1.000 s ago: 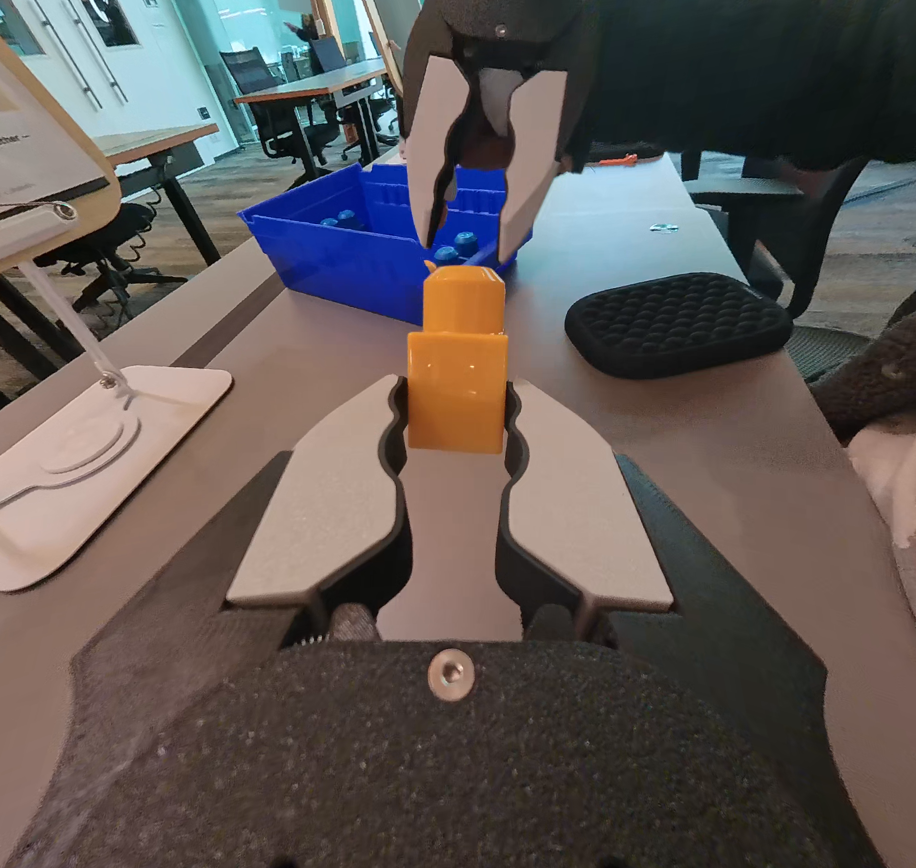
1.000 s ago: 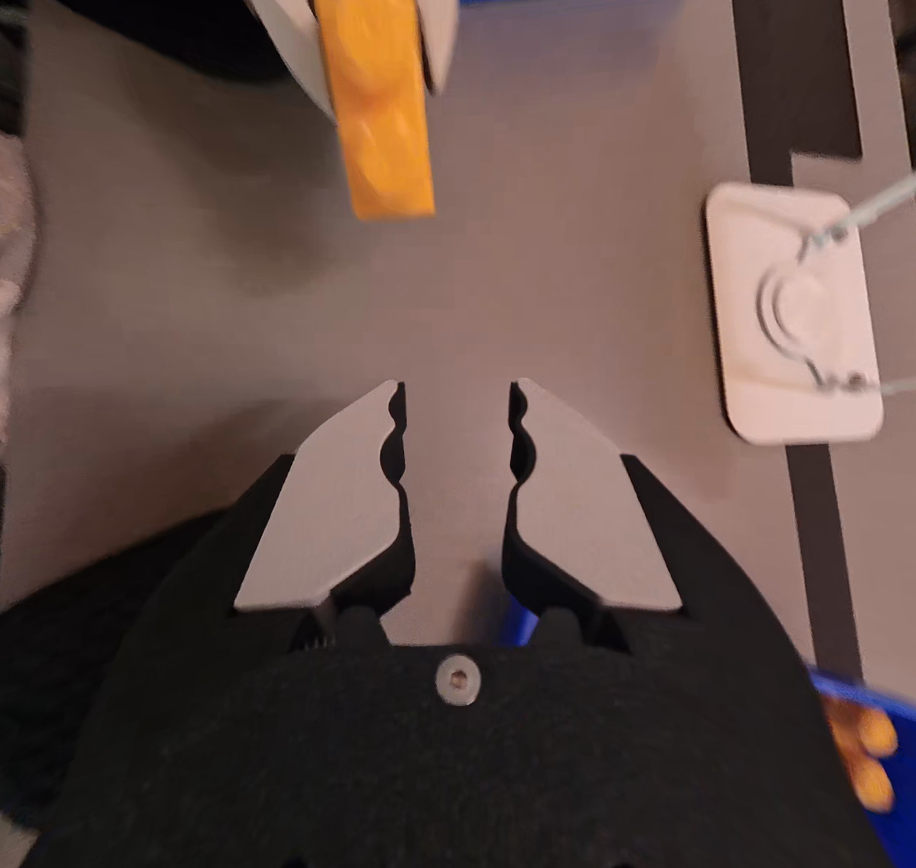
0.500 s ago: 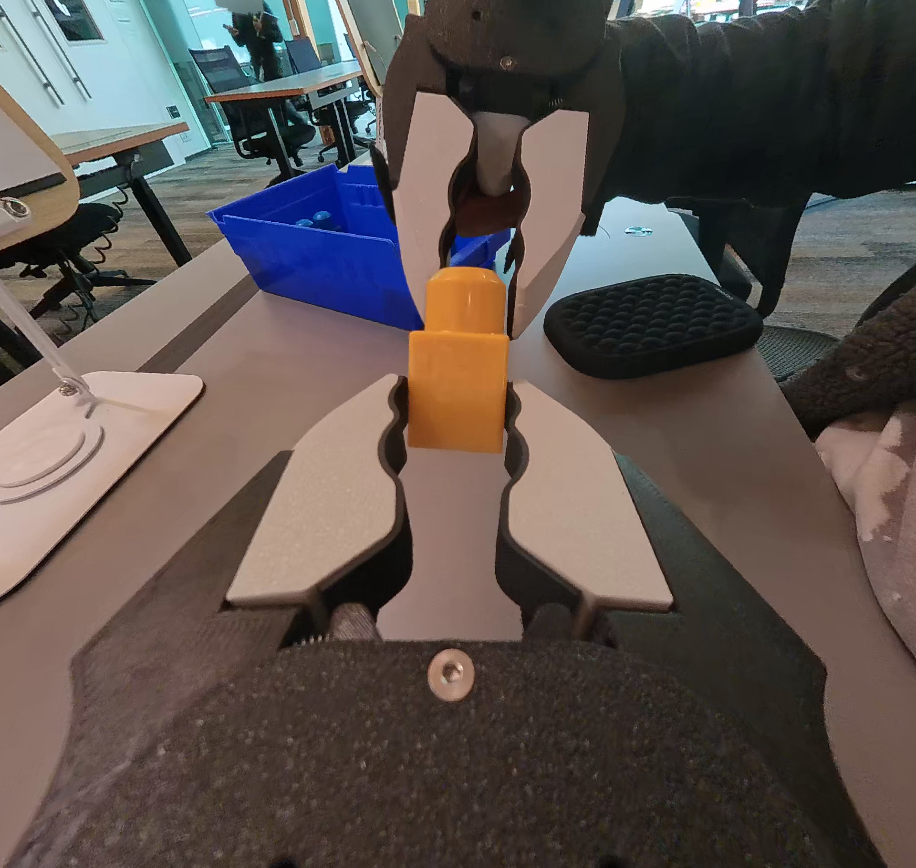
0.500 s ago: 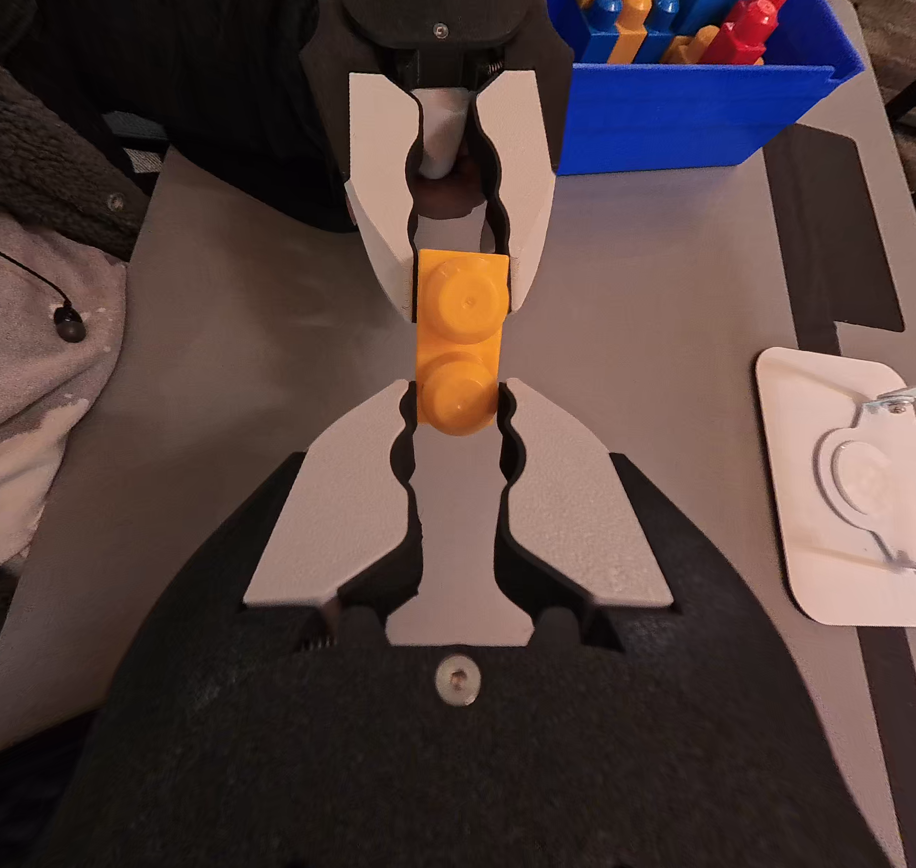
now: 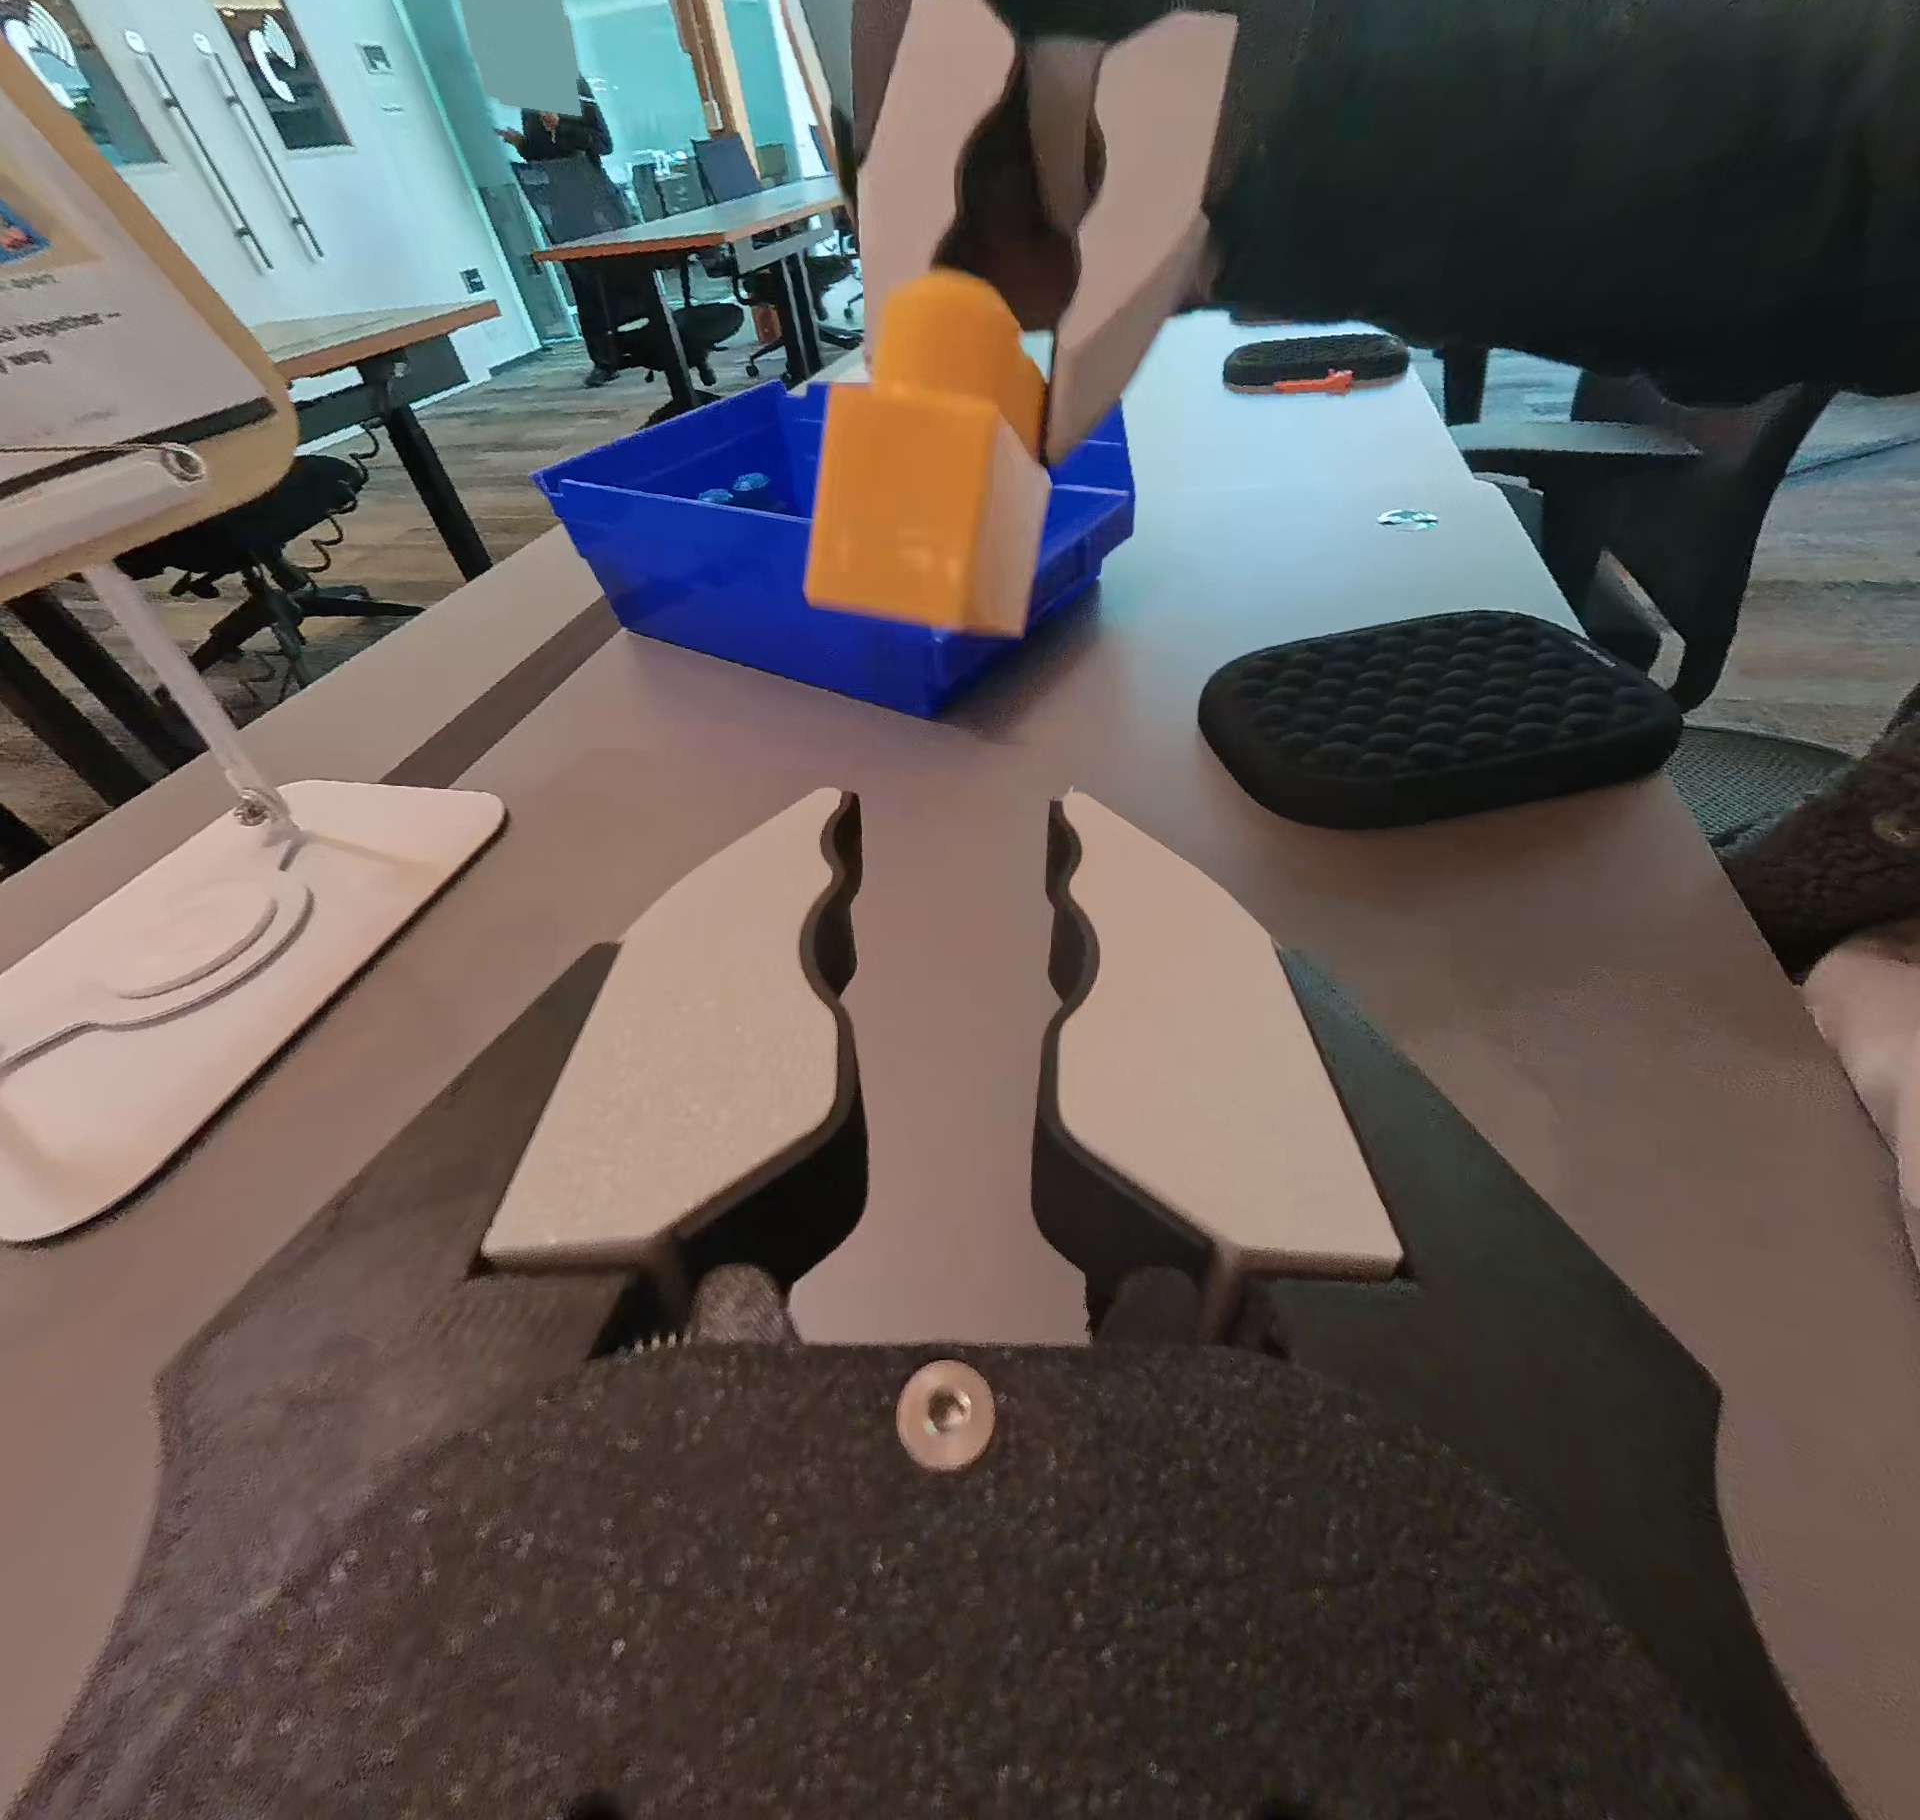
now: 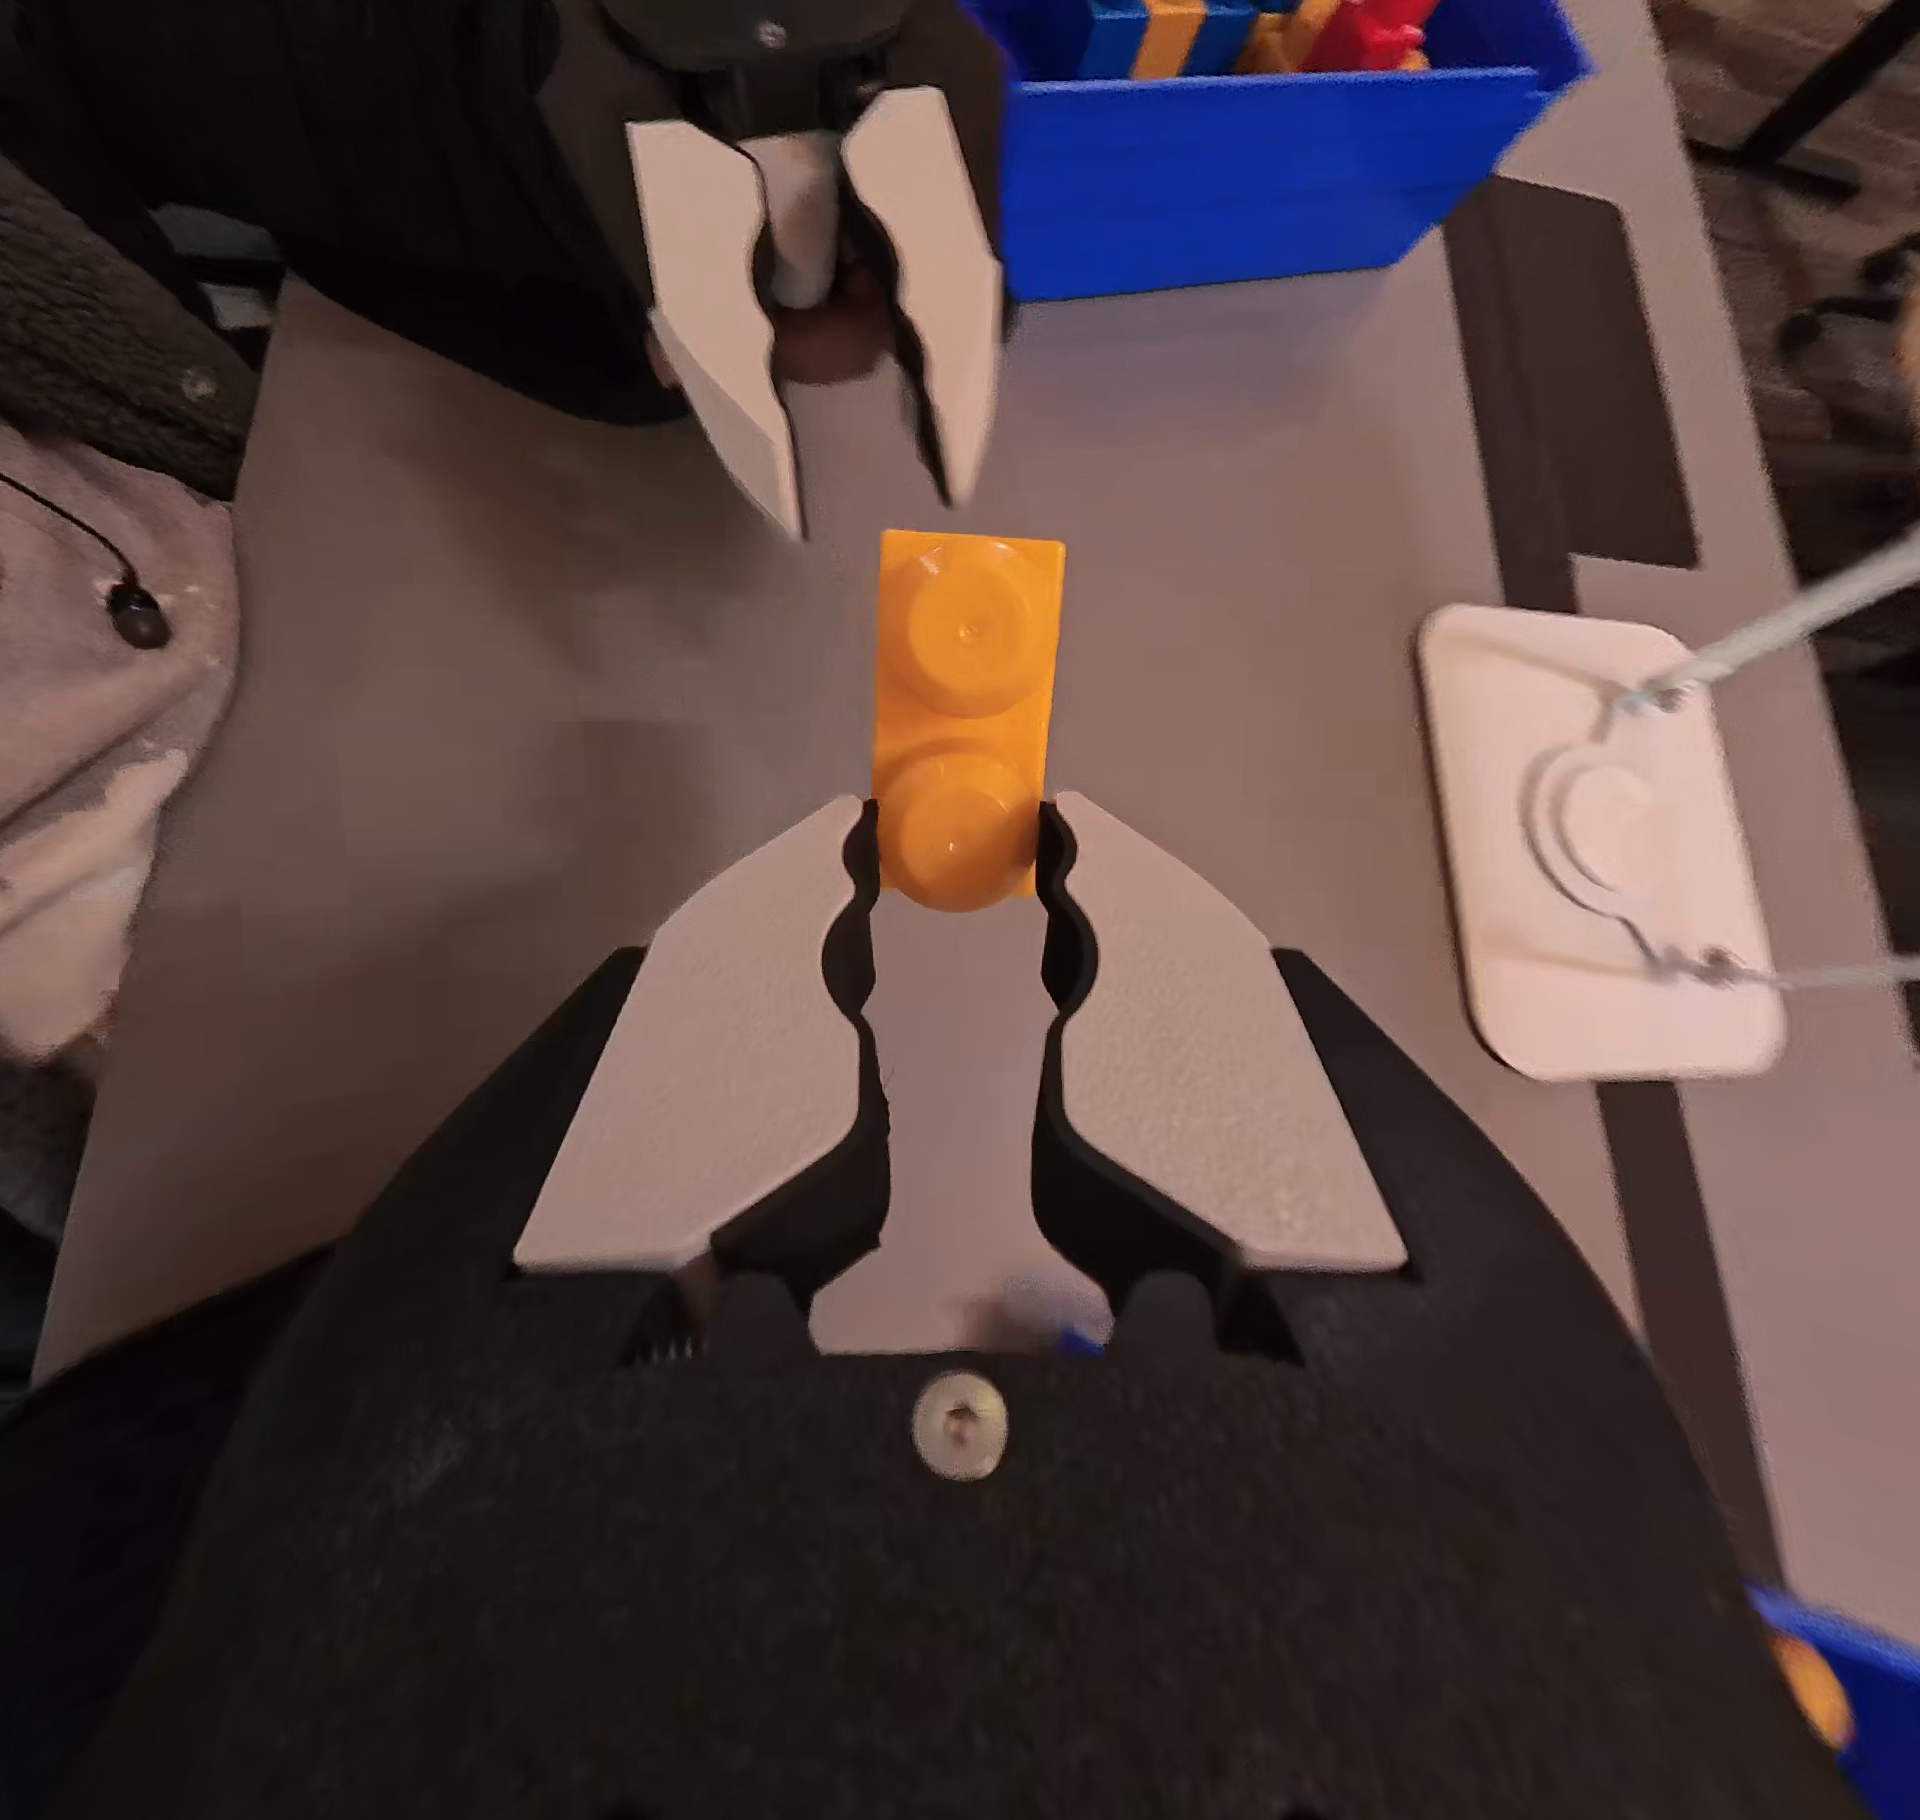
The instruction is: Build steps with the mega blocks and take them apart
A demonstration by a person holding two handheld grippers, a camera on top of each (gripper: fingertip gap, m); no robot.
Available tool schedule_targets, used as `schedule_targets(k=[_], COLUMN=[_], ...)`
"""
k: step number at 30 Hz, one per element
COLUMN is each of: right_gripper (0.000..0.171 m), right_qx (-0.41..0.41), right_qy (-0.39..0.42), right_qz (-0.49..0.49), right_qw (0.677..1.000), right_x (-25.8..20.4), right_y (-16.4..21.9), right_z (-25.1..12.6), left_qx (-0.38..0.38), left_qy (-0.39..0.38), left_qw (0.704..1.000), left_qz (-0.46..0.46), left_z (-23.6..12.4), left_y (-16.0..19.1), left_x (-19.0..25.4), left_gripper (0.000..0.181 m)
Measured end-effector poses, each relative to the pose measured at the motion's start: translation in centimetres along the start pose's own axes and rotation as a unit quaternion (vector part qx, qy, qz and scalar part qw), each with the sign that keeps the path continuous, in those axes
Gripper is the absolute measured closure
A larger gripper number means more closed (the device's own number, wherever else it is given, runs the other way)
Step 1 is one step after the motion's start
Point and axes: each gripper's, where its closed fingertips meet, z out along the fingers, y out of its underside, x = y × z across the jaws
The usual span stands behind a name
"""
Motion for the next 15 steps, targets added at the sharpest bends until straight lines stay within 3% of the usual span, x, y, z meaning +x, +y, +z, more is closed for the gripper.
schedule_targets(k=[5, 10, 15], right_gripper=[0.142, 0.142, 0.142], right_qx=[-0.053, -0.117, -0.169], right_qy=[0.108, 0.213, 0.241], right_qz=[0.028, 0.096, 0.167], right_qw=[0.992, 0.965, 0.941], right_x=[7.0, 14.8, 19.0], right_y=[3.1, 10.2, 18.8], right_z=[-7.1, -13.9, -15.8], left_qx=[0.004, 0.014, 0.019], left_qy=[-0.012, -0.034, -0.084], left_qw=[1.000, 0.999, 0.996], left_qz=[-0.006, -0.008, -0.013], left_z=[-0.1, -0.4, -0.9], left_y=[-0.2, -0.5, -0.7], left_x=[-0.5, -1.2, -2.9], left_gripper=[0.156, 0.175, 0.181])
